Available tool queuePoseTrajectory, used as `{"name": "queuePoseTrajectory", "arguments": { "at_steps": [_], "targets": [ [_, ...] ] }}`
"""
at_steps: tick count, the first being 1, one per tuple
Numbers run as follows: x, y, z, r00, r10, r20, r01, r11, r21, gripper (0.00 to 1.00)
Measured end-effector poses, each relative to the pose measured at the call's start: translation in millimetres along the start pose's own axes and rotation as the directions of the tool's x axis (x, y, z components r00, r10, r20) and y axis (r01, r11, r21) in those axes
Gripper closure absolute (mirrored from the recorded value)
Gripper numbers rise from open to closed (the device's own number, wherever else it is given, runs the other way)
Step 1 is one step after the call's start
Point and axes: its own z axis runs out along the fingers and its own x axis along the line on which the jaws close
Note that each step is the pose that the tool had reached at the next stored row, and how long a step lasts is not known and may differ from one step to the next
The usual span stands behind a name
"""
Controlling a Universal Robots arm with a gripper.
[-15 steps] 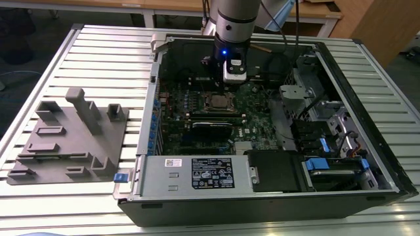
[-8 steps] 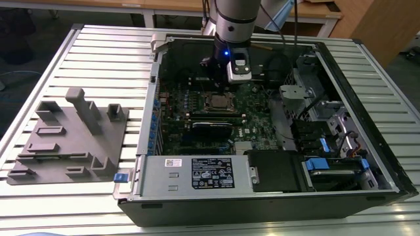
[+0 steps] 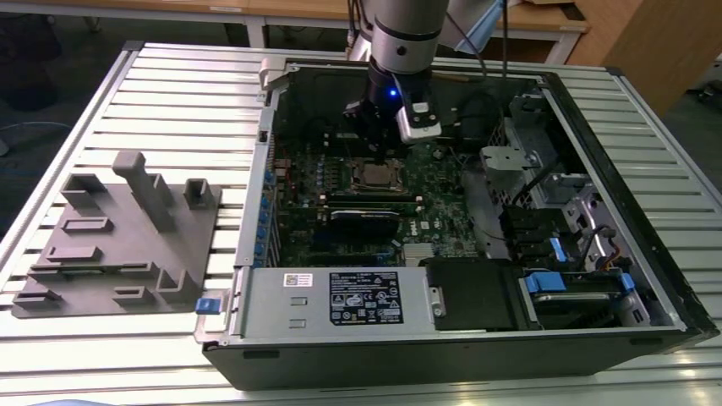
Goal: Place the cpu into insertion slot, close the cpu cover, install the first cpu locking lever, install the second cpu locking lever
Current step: 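Close the cpu cover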
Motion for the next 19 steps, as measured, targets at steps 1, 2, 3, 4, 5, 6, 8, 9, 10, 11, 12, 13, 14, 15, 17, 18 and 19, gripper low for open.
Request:
{"name": "queuePoseTrajectory", "arguments": {
  "at_steps": [1, 2, 3, 4, 5, 6, 8, 9, 10, 11, 12, 13, 14, 15, 17, 18, 19],
  "targets": [
    [0.0, 0.0, 0.0, 1.0, -0.003, -0.0001, 0.003, 1.0, 0.0001, 0.89],
    [0.0, 0.0, 0.0, 1.0, -0.003, -0.0001, 0.003, 1.0, 0.0001, 0.89],
    [0.0, 0.0, 0.0, 1.0, -0.003, -0.0001, 0.003, 1.0, 0.0, 0.89],
    [0.0, 0.0, 0.0, 1.0, -0.003, -0.0001, 0.003, 1.0, 0.0, 0.89],
    [0.0, 0.0, 0.0, 1.0, -0.003, -0.0001, 0.003, 1.0, 0.0, 0.89],
    [0.0, 0.0, 0.0, 1.0, -0.003, -0.0001, 0.003, 1.0, 0.0, 0.89],
    [0.0, 0.0, 0.0, 1.0, -0.003, -0.0001, 0.003, 1.0, 0.0, 0.89],
    [0.0, 0.0, 0.1, 1.0, -0.003, -0.0001, 0.003, 1.0, -0.0001, 0.89],
    [0.0, 0.0, 0.0, 1.0, -0.003, -0.0001, 0.003, 1.0, 0.0, 0.89],
    [0.0, 0.0, 0.0, 1.0, -0.003, -0.0001, 0.003, 1.0, 0.0, 0.89],
    [0.0, 0.0, 0.0, 1.0, -0.003, -0.0001, 0.003, 1.0, 0.0, 0.89],
    [0.0, 0.0, 0.0, 1.0, -0.004, -0.0001, 0.004, 1.0, 0.0, 0.89],
    [0.0, 0.0, 0.1, 1.0, -0.004, -0.0001, 0.004, 1.0, 0.0, 0.89],
    [0.0, 0.0, 0.0, 1.0, -0.006, -0.0001, 0.006, 1.0, 0.0, 0.89],
    [0.0, 0.0, 0.0, 0.9999, -0.015, -0.0003, 0.015, 0.9999, 0.0002, 0.89],
    [0.0, 0.0, 0.0, 0.9998, -0.021, -0.0004, 0.021, 0.9998, 0.0002, 0.89],
    [0.0, 0.0, 0.0, 0.9996, -0.028, -0.0006, 0.028, 0.9996, 0.0004, 0.89]
  ]
}}
